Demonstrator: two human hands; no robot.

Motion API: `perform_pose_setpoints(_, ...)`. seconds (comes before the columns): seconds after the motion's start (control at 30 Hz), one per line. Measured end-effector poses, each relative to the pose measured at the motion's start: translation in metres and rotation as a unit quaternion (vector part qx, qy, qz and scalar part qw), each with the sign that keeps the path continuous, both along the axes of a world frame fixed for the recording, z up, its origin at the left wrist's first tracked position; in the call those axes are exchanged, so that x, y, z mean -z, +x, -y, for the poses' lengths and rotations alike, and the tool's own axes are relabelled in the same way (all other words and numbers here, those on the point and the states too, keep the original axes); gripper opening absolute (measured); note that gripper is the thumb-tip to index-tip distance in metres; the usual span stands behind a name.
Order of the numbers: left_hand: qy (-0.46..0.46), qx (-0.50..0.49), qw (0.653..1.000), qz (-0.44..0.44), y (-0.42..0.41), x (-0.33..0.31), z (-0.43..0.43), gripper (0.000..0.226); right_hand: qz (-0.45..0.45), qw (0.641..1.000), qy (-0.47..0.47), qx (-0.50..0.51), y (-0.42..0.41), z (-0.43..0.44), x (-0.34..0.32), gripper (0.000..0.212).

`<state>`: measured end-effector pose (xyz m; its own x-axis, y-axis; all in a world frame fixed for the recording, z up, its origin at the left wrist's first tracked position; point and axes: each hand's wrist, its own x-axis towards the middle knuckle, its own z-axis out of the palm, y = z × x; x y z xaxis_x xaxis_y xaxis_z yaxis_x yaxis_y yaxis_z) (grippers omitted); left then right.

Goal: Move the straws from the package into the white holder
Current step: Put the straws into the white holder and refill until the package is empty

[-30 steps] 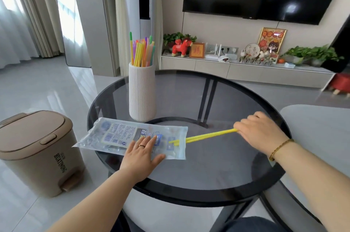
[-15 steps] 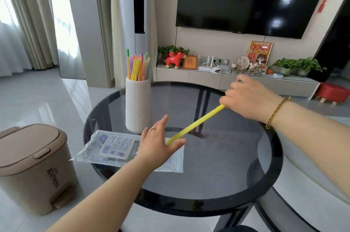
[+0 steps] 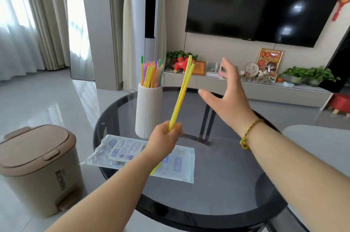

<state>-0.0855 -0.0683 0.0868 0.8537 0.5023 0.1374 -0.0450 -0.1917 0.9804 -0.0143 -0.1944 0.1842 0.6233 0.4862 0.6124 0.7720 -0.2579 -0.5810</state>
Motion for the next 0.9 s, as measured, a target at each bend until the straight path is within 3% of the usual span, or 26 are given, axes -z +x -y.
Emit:
perform_pose_setpoints(0.07,-0.036,0.033,0.999,0.003,-0.002,-0.006,-0.004,0.031,-0.276,0.954,0.073,-0.089,-0.004,-0.019,0.011,0.063)
perform_pose_setpoints(0.1,-0.043,0.046,0.998,0.003,-0.003,-0.008,-0.006,0.03,-0.334,0.932,0.071,-0.118,-0.006,-0.028,0.017,0.048)
perform_pose_setpoints(0.17,-0.047,0.069,0.997,0.004,-0.004,-0.012,-0.011,0.031,-0.366,0.913,0.078,-0.16,-0.011,-0.048,0.027,0.011)
perform_pose_setpoints(0.2,-0.047,0.075,0.996,0.008,-0.003,-0.013,-0.016,0.032,-0.375,0.905,0.089,-0.178,-0.014,-0.059,0.028,0.003)
perform_pose_setpoints(0.27,-0.043,0.075,0.996,0.014,-0.001,-0.013,-0.021,0.037,-0.392,0.896,0.09,-0.187,-0.018,-0.076,0.027,0.015)
perform_pose_setpoints(0.4,-0.045,0.066,0.996,0.033,0.004,-0.015,-0.039,0.043,-0.352,0.926,0.041,-0.132,-0.013,-0.105,0.021,0.036)
perform_pose_setpoints(0.57,-0.001,0.087,0.996,-0.012,0.005,-0.018,-0.083,0.009,-0.209,0.973,0.046,-0.087,0.013,-0.118,0.009,0.054)
perform_pose_setpoints(0.63,0.041,0.08,0.995,-0.038,0.007,-0.02,-0.103,0.018,-0.139,0.989,0.0,-0.056,0.026,-0.119,0.001,0.054)
perform_pose_setpoints(0.73,0.067,-0.049,0.996,0.015,0.012,-0.03,-0.129,0.03,-0.076,0.994,-0.068,-0.03,0.042,-0.122,-0.014,0.056)
perform_pose_setpoints(0.83,0.092,-0.103,0.988,0.063,0.027,-0.045,-0.147,0.017,-0.085,0.995,-0.03,-0.043,0.055,-0.126,-0.032,0.054)
perform_pose_setpoints(0.9,0.136,-0.08,0.986,0.044,0.042,-0.053,-0.155,0.038,-0.096,0.993,0.022,-0.059,0.063,-0.128,-0.042,0.05)
